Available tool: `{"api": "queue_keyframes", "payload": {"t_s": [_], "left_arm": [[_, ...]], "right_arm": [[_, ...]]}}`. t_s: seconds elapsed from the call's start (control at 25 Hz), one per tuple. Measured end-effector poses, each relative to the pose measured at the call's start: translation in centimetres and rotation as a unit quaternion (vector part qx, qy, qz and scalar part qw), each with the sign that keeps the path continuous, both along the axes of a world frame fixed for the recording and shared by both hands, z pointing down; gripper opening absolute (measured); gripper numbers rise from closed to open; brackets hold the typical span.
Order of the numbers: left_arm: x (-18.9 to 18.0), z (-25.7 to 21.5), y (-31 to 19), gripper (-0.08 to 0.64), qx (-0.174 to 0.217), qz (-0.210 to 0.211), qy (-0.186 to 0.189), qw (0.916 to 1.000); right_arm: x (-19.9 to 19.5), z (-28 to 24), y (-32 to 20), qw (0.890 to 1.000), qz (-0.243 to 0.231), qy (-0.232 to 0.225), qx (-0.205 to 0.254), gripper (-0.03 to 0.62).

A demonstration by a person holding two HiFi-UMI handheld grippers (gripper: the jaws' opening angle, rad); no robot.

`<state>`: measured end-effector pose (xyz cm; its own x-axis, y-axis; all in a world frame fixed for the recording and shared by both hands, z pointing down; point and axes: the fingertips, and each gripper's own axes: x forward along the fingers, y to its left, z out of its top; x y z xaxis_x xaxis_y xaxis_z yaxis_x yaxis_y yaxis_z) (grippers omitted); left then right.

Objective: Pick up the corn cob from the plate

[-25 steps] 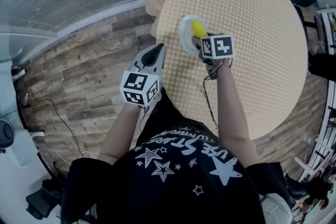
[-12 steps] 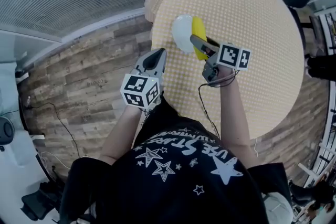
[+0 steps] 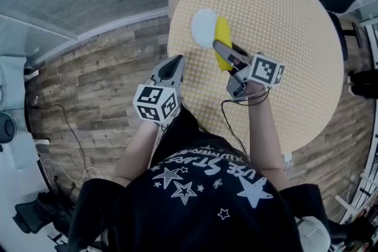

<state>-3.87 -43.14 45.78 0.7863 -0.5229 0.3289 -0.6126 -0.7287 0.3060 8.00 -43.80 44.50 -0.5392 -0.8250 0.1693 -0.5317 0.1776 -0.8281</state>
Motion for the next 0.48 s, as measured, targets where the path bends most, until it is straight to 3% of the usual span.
{"api": "queue_keyframes", "payload": {"t_s": [0.16,0.48], "left_arm": [[0.0,-0.4,1.6,0.009,0.010,-0.009,-0.005,0.9999],[2.7,-1.8,10.7,0.009,0.032,-0.017,0.005,0.9993]], "right_arm": [[0.3,0.0,1.5,1.000,-0.008,0.012,0.002,0.264],[3.2,-1.7,10.5,0.999,-0.010,0.014,0.033,0.265]]}}
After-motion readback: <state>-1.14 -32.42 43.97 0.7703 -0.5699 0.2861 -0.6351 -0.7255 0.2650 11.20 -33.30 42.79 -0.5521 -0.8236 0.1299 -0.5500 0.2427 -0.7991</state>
